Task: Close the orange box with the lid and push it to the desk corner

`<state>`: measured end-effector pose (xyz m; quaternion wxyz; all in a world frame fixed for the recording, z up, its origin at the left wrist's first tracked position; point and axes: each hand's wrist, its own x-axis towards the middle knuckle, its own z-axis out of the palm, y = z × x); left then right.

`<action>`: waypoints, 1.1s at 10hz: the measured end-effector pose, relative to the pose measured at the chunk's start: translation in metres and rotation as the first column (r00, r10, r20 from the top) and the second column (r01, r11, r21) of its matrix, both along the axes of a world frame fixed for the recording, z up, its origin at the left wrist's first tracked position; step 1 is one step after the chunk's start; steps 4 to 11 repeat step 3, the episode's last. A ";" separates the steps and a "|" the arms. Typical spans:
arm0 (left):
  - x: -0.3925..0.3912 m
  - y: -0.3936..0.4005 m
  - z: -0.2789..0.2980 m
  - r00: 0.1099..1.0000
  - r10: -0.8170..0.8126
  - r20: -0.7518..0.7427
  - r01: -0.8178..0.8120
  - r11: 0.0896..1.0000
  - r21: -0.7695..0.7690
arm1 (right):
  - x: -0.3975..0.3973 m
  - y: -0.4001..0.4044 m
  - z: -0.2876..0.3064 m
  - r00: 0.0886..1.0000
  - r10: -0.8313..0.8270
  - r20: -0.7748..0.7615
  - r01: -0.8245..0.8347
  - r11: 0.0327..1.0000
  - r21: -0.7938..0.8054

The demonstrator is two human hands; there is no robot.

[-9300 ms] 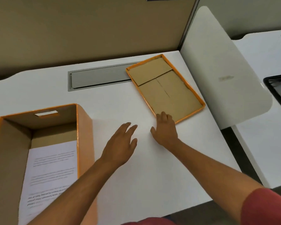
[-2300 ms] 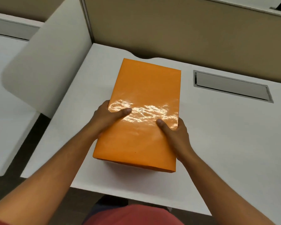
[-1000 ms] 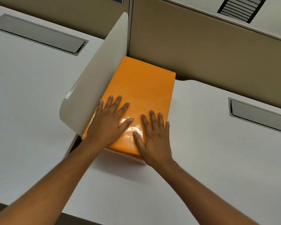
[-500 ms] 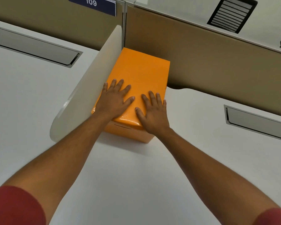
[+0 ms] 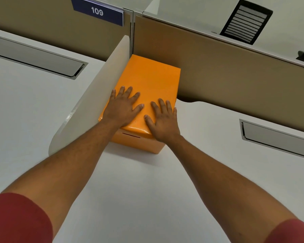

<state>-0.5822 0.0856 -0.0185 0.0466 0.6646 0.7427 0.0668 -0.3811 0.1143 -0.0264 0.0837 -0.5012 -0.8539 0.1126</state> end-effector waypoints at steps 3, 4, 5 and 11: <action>0.034 -0.007 0.029 0.976 0.051 -0.211 -0.053 0.999 -0.002 | 0.024 0.007 0.031 0.995 0.063 -0.082 -0.062 0.998 0.012; 0.034 -0.007 0.029 0.976 0.051 -0.211 -0.053 0.999 -0.002 | 0.024 0.007 0.031 0.995 0.063 -0.082 -0.062 0.998 0.012; 0.034 -0.007 0.029 0.976 0.051 -0.211 -0.053 0.999 -0.002 | 0.024 0.007 0.031 0.995 0.063 -0.082 -0.062 0.998 0.012; 0.034 -0.007 0.029 0.976 0.051 -0.211 -0.053 0.999 -0.002 | 0.024 0.007 0.031 0.995 0.063 -0.082 -0.062 0.998 0.012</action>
